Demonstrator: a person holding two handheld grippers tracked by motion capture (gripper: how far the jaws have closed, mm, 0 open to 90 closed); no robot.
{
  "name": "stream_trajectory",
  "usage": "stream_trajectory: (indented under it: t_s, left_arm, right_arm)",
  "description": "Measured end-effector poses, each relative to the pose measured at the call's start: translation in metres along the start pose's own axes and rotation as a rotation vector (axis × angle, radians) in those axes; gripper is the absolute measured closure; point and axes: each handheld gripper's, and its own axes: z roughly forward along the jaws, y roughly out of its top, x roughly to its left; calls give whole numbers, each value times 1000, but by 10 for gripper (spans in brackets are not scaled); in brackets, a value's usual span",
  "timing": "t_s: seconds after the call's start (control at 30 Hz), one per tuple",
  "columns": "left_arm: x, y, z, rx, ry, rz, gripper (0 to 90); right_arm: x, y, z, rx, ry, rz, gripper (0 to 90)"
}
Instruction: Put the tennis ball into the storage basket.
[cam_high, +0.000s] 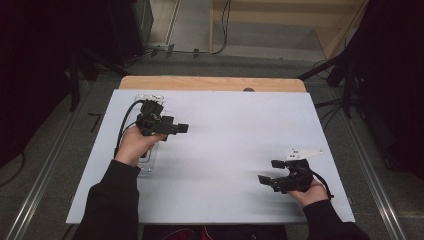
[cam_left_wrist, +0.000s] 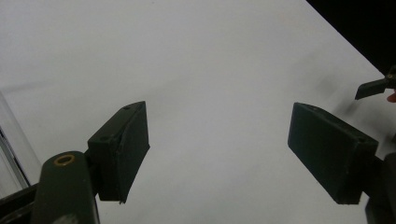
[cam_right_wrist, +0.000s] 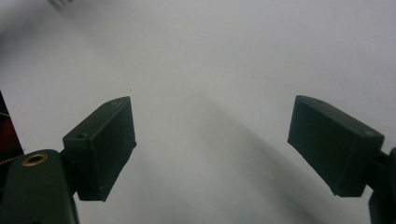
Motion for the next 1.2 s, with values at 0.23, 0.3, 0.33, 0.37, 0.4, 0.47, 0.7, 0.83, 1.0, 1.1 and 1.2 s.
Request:
stream_trajectory:
  t_s: [0.23, 0.3, 0.33, 0.37, 0.4, 0.47, 0.7, 0.83, 1.0, 1.1, 1.2]
  left_arm:
    - [-5, -14, 3, 13, 9, 19, 210]
    - [-7, -18, 3, 11, 2, 27, 210]
    - [-8, -19, 3, 16, 1, 33, 210]
    - [-10, -21, 4, 14, -2, 35, 210]
    - [-10, -23, 4, 16, 0, 41, 210]
    - [-12, -26, 4, 22, -3, 51, 210]
    - [-17, -41, 2, 20, -18, 63, 210]
    - [-22, -47, 2, 11, -24, 80, 210]
    - [-26, -56, 0, -2, -33, 104, 210]
    - [-28, -63, -1, -7, -28, 120, 210]
    - [-30, -69, -2, -7, -32, 129, 210]
  right_arm:
    - [0, 0, 0, 0, 0, 1, 132]
    - [0, 0, 0, 0, -1, 0, 131]
    - [0, 0, 0, 0, -1, -2, 132]
    - [0, 0, 0, 0, -2, -1, 131]
    - [0, 0, 0, 0, -2, -1, 131]
    - [0, 0, 0, 1, -1, -1, 132]
    - [0, 0, 0, 0, 0, 2, 132]
    - [0, 0, 0, 0, -1, 4, 132]
    - [0, 0, 0, -1, -2, 2, 131]
    - [0, 0, 0, -1, -2, 6, 132]
    - [0, 0, -1, -2, 0, 7, 132]
